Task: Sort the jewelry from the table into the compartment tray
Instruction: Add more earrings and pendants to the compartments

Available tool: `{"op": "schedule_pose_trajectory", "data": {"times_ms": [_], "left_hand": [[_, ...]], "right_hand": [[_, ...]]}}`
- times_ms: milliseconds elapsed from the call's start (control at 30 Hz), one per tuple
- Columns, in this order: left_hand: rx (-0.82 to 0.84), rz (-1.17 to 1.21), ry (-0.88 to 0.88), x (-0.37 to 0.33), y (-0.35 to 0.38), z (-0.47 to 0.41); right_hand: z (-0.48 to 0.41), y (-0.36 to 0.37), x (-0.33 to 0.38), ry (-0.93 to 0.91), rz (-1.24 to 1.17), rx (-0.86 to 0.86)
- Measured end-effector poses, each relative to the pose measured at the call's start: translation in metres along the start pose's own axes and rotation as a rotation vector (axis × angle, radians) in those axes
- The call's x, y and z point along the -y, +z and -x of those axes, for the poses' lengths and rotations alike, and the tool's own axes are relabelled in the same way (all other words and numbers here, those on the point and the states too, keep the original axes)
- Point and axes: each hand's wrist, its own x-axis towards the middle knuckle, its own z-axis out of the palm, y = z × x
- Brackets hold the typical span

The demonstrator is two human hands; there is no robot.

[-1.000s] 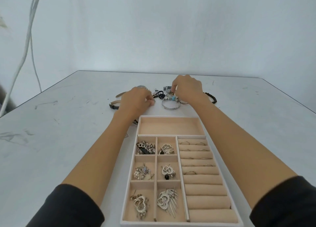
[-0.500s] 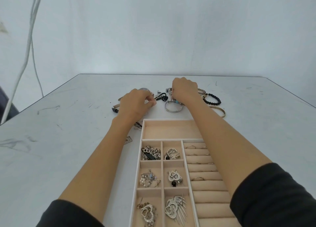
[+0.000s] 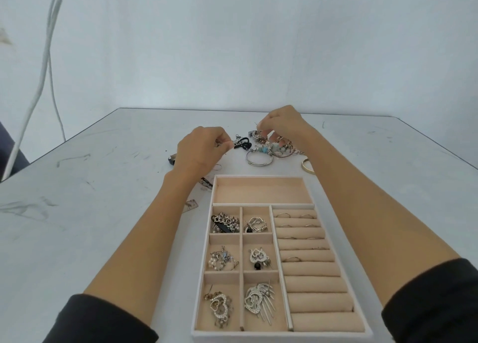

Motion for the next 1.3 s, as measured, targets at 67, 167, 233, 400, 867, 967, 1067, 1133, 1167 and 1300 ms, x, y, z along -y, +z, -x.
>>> {"op": "schedule_pose_trajectory", "data": {"times_ms": [67, 167, 233, 400, 867, 967, 1067, 1133, 1167, 1300], "left_hand": [[-0.020, 0.029, -0.006, -0.004, -0.004, 0.002], [-0.047, 0.094, 0.000, -0.008, -0.011, 0.008], [-0.063, 0.147, 0.011, -0.012, -0.017, 0.015], [-0.128, 0.373, 0.052, -0.025, -0.035, 0.037], [-0.107, 0.587, 0.209, -0.045, -0.057, 0.111], [-0.073, 0.575, 0.218, -0.044, -0.056, 0.118], [0.003, 0.501, 0.227, -0.042, -0.050, 0.119], [0.071, 0.426, 0.254, -0.039, -0.044, 0.118], [0.099, 0.385, 0.280, -0.038, -0.041, 0.117], [0.143, 0.233, 0.380, -0.037, -0.035, 0.116]], "right_hand": [[0.008, -0.003, 0.001, 0.011, -0.098, 0.020], [0.022, -0.007, -0.001, -0.009, -0.238, 0.025], [0.033, -0.009, -0.003, -0.052, -0.314, -0.003], [0.068, -0.012, -0.001, -0.111, -0.319, -0.074], [0.168, -0.008, 0.012, -0.282, -0.302, -0.011], [0.178, -0.005, 0.009, -0.307, -0.239, -0.060], [0.186, -0.006, 0.006, -0.315, -0.262, -0.106], [0.190, -0.007, 0.004, -0.306, -0.280, -0.129], [0.192, -0.008, 0.003, -0.298, -0.288, -0.139], [0.194, -0.012, 0.001, -0.263, -0.318, -0.168]]}}
